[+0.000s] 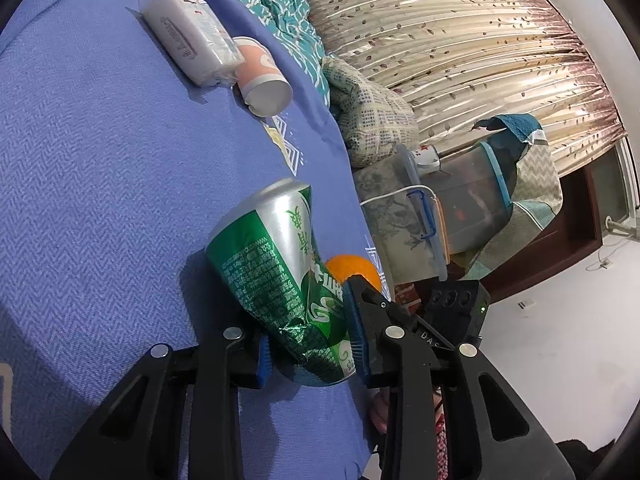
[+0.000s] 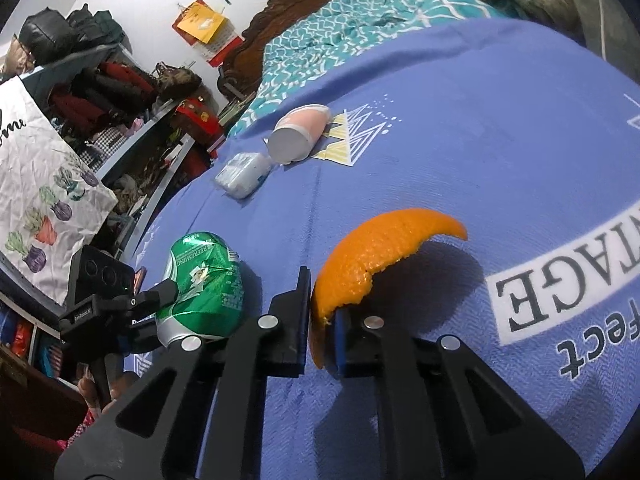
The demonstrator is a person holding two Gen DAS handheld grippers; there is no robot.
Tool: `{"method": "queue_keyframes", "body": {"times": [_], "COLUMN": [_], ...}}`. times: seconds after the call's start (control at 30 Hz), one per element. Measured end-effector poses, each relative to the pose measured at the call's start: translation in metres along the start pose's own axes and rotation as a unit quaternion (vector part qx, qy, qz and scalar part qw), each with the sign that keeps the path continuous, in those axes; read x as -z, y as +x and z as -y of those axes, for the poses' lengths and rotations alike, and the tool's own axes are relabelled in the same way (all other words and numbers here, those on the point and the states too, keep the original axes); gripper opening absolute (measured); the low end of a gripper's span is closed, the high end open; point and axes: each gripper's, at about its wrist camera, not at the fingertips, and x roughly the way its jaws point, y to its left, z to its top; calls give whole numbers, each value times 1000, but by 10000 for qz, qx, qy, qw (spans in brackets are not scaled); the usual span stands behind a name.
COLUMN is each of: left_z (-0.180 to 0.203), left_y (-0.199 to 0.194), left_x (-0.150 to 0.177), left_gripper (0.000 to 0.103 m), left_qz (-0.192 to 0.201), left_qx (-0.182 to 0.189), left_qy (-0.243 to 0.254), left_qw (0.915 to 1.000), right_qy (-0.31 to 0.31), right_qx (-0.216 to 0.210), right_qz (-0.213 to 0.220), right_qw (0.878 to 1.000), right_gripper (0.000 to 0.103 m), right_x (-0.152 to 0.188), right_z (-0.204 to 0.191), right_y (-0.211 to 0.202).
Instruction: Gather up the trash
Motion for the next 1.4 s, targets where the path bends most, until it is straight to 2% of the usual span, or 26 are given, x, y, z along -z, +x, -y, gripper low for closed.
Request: {"method": "queue_keyframes", "body": {"times": [0.77, 1.4], "left_z": [-6, -5], "left_y": [-2, -3], "left_x": [-4, -4], "left_gripper": [22, 21], "left_qz": [-21, -39], "left_qx": [186, 178], "left_qy": [33, 103], "left_qw": [9998, 9998], "right_qy": [-3, 26], "right_qx": [7, 7], "right_qz": [20, 21], "right_qw": [10000, 10000], "right_gripper": [13, 13], "right_x": [1, 2], "right_z": [-1, 1], "right_y": [-2, -1]}}
